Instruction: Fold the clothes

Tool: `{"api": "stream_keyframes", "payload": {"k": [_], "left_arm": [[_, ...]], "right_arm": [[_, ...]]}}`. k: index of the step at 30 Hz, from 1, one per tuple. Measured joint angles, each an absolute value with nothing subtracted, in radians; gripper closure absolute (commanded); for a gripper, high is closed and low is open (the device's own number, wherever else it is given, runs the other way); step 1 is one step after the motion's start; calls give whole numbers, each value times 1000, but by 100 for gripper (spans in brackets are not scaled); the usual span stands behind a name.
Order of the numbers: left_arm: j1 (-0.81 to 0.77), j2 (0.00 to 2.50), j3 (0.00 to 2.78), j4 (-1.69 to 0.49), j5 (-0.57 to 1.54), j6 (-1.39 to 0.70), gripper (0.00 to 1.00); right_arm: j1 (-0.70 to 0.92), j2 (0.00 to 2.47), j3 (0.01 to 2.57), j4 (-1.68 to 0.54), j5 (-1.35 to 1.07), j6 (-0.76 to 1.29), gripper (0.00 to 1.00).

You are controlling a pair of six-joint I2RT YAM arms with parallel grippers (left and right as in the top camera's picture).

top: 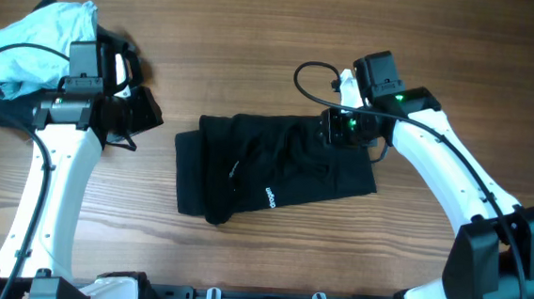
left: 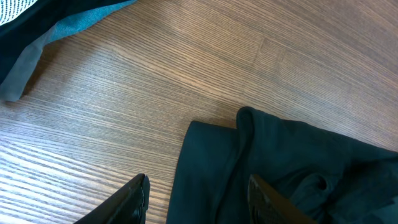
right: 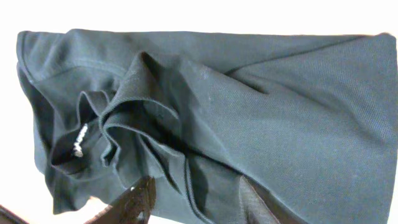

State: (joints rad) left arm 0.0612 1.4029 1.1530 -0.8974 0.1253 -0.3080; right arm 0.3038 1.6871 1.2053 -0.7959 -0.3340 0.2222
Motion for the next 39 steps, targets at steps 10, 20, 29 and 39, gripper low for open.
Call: {"api": "stream_keyframes", "payload": {"k": [10, 20, 29, 39], "left_arm": [[61, 1403, 1153, -897, 125, -308, 48], [61, 1403, 1153, -889, 125, -308, 48], [61, 1403, 1153, -946, 131, -299, 24], [61, 1473, 1118, -1012, 281, -297, 9]], "right_arm": [[378, 1838, 1115, -806, -616, 65, 89], [395, 1650, 1194, -756, -414, 153, 83], [403, 1823, 1185, -600, -355, 333, 90], [416, 1731, 1184, -627, -579, 183, 78]]}}
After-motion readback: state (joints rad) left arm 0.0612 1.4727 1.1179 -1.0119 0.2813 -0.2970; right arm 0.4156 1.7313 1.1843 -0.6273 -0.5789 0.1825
